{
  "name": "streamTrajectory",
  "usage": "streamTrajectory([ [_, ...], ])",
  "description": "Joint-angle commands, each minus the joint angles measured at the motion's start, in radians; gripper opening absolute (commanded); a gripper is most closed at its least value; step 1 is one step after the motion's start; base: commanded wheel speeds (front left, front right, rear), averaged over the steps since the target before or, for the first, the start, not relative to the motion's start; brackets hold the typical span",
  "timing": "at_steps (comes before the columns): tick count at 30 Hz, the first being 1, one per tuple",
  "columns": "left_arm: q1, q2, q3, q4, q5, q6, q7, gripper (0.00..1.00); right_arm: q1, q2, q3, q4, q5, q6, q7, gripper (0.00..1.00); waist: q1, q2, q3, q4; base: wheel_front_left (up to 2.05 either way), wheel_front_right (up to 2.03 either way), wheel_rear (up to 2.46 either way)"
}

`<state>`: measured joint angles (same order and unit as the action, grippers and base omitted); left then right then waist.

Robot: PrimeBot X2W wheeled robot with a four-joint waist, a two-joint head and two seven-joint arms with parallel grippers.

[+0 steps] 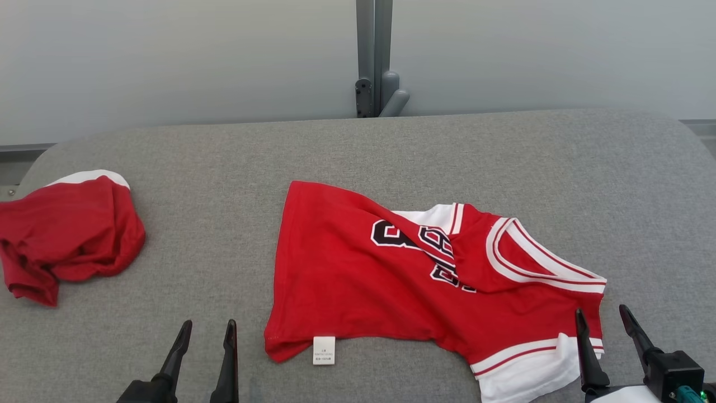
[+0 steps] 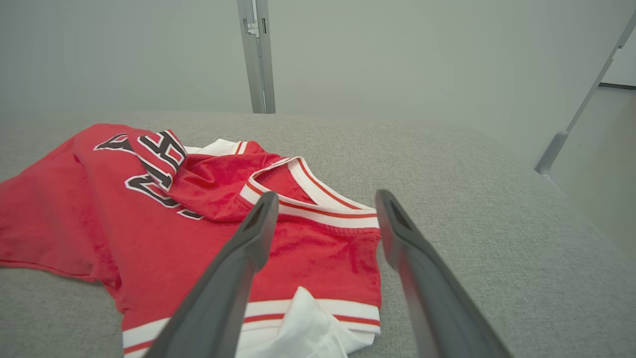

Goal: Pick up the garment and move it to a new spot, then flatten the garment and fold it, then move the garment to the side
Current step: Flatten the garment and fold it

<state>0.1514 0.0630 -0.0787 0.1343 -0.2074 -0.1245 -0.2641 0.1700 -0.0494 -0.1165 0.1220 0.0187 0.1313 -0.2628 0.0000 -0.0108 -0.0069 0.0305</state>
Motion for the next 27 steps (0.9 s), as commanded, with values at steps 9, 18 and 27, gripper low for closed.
streamTrajectory([
  [9,-0.023,-0.001,-0.004,-0.006,0.01,-0.006,0.0,1.0,-0.006,-0.002,0.013,0.016,0.011,-0.001,-0.003,1.0,0.0,0.0108,0.0,-0.002,0.0,0.0,0.0],
  [18,-0.018,-0.001,-0.004,-0.009,0.014,-0.007,0.0,1.0,-0.009,-0.002,0.023,0.021,0.009,-0.001,-0.003,1.0,0.0,0.0108,-0.002,-0.01,0.0,0.0,0.0],
  [27,-0.028,0.041,-0.112,0.145,-0.006,-0.005,0.03,1.0,0.017,-0.031,0.095,0.111,-0.009,-0.001,-0.003,1.0,0.0,0.0108,0.007,-0.045,0.0,0.0,0.0],
])
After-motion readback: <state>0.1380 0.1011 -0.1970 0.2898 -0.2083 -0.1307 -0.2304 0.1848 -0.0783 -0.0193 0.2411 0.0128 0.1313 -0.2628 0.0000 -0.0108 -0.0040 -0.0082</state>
